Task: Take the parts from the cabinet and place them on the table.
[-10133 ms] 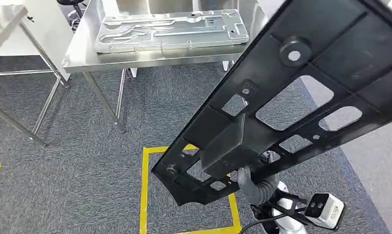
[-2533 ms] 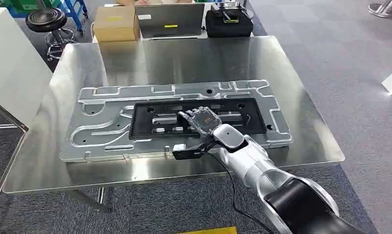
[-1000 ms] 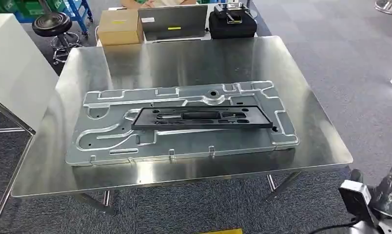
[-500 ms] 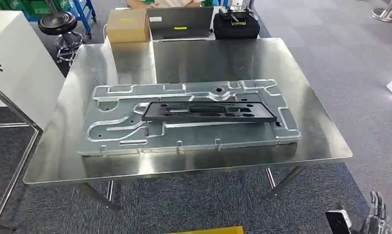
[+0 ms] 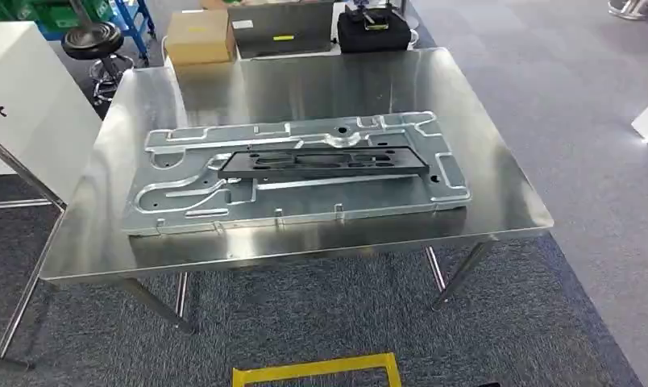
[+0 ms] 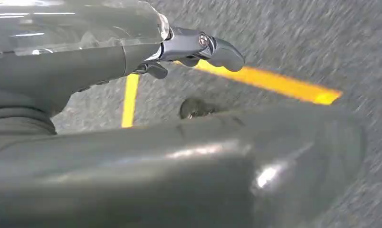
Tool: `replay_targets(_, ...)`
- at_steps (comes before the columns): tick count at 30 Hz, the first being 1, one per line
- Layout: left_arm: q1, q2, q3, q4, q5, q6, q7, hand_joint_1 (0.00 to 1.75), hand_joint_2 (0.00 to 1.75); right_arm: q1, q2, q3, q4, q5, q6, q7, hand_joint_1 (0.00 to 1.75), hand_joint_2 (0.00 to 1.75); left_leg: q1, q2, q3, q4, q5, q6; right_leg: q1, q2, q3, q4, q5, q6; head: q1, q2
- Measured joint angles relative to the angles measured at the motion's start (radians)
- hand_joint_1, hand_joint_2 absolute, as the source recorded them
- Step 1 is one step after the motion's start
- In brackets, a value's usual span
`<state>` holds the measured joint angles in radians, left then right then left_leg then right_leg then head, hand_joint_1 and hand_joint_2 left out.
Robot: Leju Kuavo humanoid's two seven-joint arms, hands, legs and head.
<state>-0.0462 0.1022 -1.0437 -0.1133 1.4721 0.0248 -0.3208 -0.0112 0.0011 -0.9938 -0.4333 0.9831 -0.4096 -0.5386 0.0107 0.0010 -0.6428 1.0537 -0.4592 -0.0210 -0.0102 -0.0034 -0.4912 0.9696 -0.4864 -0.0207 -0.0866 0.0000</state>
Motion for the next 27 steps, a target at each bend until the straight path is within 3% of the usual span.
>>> replay_targets(2,-0.004,-0.002,0.0,0.0,0.0,0.0,0.001,0.0,0.0,-0.006,0.001,-0.013,0.054,-0.01,0.049,0.052,0.0,0.0,0.001,0.0,-0.035,0.151,-0.123,-0.005,0.003,-0.002,-0.029,0.001,0.022,-0.005,0.0,0.0)
replay_targets(3,-0.005,-0.002,0.0,0.0,0.0,0.0,0.0,0.0,0.0,-0.009,0.002,-0.018,0.073,-0.013,0.07,0.068,0.0,0.0,0.001,0.001,-0.046,0.22,-0.154,-0.007,0.005,-0.004,-0.044,0.003,0.032,-0.005,0.0,0.0)
replay_targets(4,-0.005,-0.002,0.0,0.0,0.0,-0.001,0.0,0.0,0.0,-0.012,0.002,-0.023,0.089,-0.014,0.094,0.085,0.0,0.0,0.001,0.001,-0.044,0.262,-0.154,-0.008,0.007,-0.004,-0.06,0.006,0.043,-0.005,0.0,0.0)
replay_targets(5,-0.005,-0.002,-0.001,0.0,0.0,-0.004,0.0,0.0,0.0,-0.015,0.003,-0.027,0.108,-0.012,0.127,0.115,0.0,0.0,0.001,0.001,-0.019,0.258,-0.125,-0.007,0.008,-0.004,-0.077,0.01,0.054,-0.003,0.0,0.0)
replay_targets(7,-0.007,-0.002,-0.003,0.0,0.0,-0.007,0.0,0.0,0.0,-0.021,0.005,-0.028,0.136,0.006,0.187,0.176,0.0,0.0,0.001,0.0,0.081,0.137,-0.057,0.0,0.01,-0.004,-0.108,0.02,0.071,0.0,0.0,0.0)
replay_targets(8,-0.01,-0.002,-0.004,0.0,0.0,-0.008,0.0,0.0,0.0,-0.024,0.008,-0.028,0.146,0.011,0.206,0.202,0.0,0.0,0.0,0.0,0.147,0.046,-0.05,0.006,0.01,-0.004,-0.119,0.027,0.077,0.003,0.0,0.0)
replay_targets(9,-0.014,-0.001,-0.005,0.0,0.0,-0.008,0.0,0.0,0.0,-0.026,0.012,-0.028,0.155,0.015,0.223,0.225,0.0,0.0,-0.005,0.0,0.217,-0.046,-0.076,0.012,0.014,-0.004,-0.127,0.036,0.082,0.009,0.0,0.0)
replay_targets(10,-0.019,-0.001,-0.006,0.0,0.0,-0.009,-0.001,0.0,0.0,-0.027,0.014,-0.028,0.161,0.017,0.232,0.237,0.0,0.0,-0.008,0.0,0.233,-0.09,-0.09,0.015,0.015,-0.006,-0.132,0.04,0.089,0.015,0.0,0.0)
replay_targets(13,-0.017,-0.002,-0.013,0.0,0.0,-0.01,0.001,0.0,0.0,-0.033,0.018,-0.028,0.179,0.028,0.252,0.28,0.0,0.0,-0.012,0.001,0.215,-0.085,-0.073,0.031,0.013,-0.007,-0.135,0.036,0.116,0.033,0.0,0.0)
replay_targets(14,-0.017,-0.004,-0.015,0.0,0.0,-0.01,0.002,0.0,0.0,-0.032,0.019,-0.029,0.183,0.031,0.253,0.289,0.0,0.0,-0.004,0.009,0.204,-0.09,-0.056,0.04,0.006,-0.002,-0.141,0.045,0.103,0.039,0.0,0.0)
replay_targets(15,-0.019,-0.004,-0.02,0.0,0.0,-0.011,0.003,0.0,0.0,-0.031,0.02,-0.029,0.189,0.033,0.255,0.297,0.0,0.0,-0.004,0.01,0.191,-0.09,-0.046,0.048,0.006,0.001,-0.155,0.074,0.05,0.045,0.0,0.0)
replay_targets(16,-0.018,-0.004,-0.023,0.0,0.0,-0.013,0.004,0.0,0.0,-0.032,0.02,-0.028,0.192,0.034,0.256,0.301,0.0,0.0,-0.004,0.01,0.176,-0.09,-0.033,0.051,0.004,0.001,-0.173,0.139,-0.025,0.049,0.0,0.0)
replay_targets(17,-0.017,-0.004,-0.025,0.0,0.0,-0.014,0.004,0.0,0.0,-0.033,0.02,-0.029,0.195,0.035,0.258,0.304,0.0,0.0,-0.004,0.01,0.161,-0.089,-0.022,0.051,0.003,0.001,-0.192,0.213,-0.082,0.054,0.0,0.0)
replay_targets(18,-0.016,-0.004,-0.027,0.0,0.0,-0.015,0.004,0.0,0.0,-0.035,0.02,-0.029,0.197,0.035,0.26,0.305,0.0,0.0,-0.005,0.011,0.145,-0.088,-0.011,0.051,0.002,0.001,-0.207,0.284,-0.118,0.058,0.0,0.0)
replay_targets(19,-0.017,-0.004,-0.027,0.0,0.0,-0.015,0.005,0.0,0.0,-0.036,0.02,-0.029,0.199,0.036,0.265,0.305,0.0,0.0,-0.005,0.011,0.129,-0.086,0.001,0.049,0.0,0.001,-0.211,0.337,-0.123,0.06,0.0,0.0)
replay_targets(20,-0.017,-0.004,-0.028,0.0,0.0,-0.015,0.005,0.0,0.0,-0.036,0.02,-0.029,0.202,0.036,0.268,0.305,0.0,0.0,-0.005,0.011,0.114,-0.082,0.012,0.047,-0.003,0.001,-0.195,0.348,-0.097,0.062,0.0,0.0)
replay_targets(21,-0.017,-0.004,-0.029,0.0,0.0,-0.016,0.006,0.0,0.0,-0.036,0.02,-0.029,0.203,0.036,0.269,0.305,0.0,0.0,-0.005,0.011,0.096,-0.077,0.022,0.045,-0.005,0.001,-0.156,0.313,-0.053,0.062,0.0,0.0)
replay_targets(22,-0.017,-0.004,-0.029,0.0,0.0,-0.016,0.007,0.0,0.0,-0.037,0.02,-0.029,0.204,0.037,0.27,0.305,0.0,0.0,-0.004,0.011,0.081,-0.071,0.029,0.042,-0.006,0.001,-0.103,0.246,-0.017,0.061,0.0,0.0)
replay_targets(23,-0.017,-0.004,-0.03,0.0,0.0,-0.016,0.008,0.0,0.0,-0.039,0.02,-0.029,0.204,0.038,0.27,0.305,0.0,0.0,-0.004,0.01,0.068,-0.065,0.036,0.038,-0.006,0.001,-0.038,0.153,-0.003,0.057,0.0,0.0)
replay_targets(24,-0.019,-0.004,-0.03,0.0,0.0,-0.017,0.01,0.0,0.0,-0.042,0.02,-0.029,0.204,0.039,0.269,0.305,0.0,0.0,-0.005,0.01,0.059,-0.058,0.041,0.033,-0.004,0.002,0.025,0.061,-0.028,0.05,0.0,0.0)
replay_targets(25,-0.02,-0.004,-0.031,0.0,0.0,-0.018,0.012,0.0,0.0,-0.045,0.02,-0.029,0.204,0.039,0.269,0.304,0.0,0.0,-0.008,0.01,0.053,-0.055,0.047,0.026,0.001,0.003,0.057,-0.002,-0.051,0.043,0.0,0.0)
replay_targets(27,-0.022,-0.004,-0.033,0.0,0.0,-0.018,0.014,0.0,0.0,-0.048,0.02,-0.029,0.204,0.04,0.27,0.302,0.0,0.0,-0.005,0.012,0.049,-0.057,0.065,0.014,0.007,0.002,0.042,0.002,-0.045,0.034,0.0,0.0)
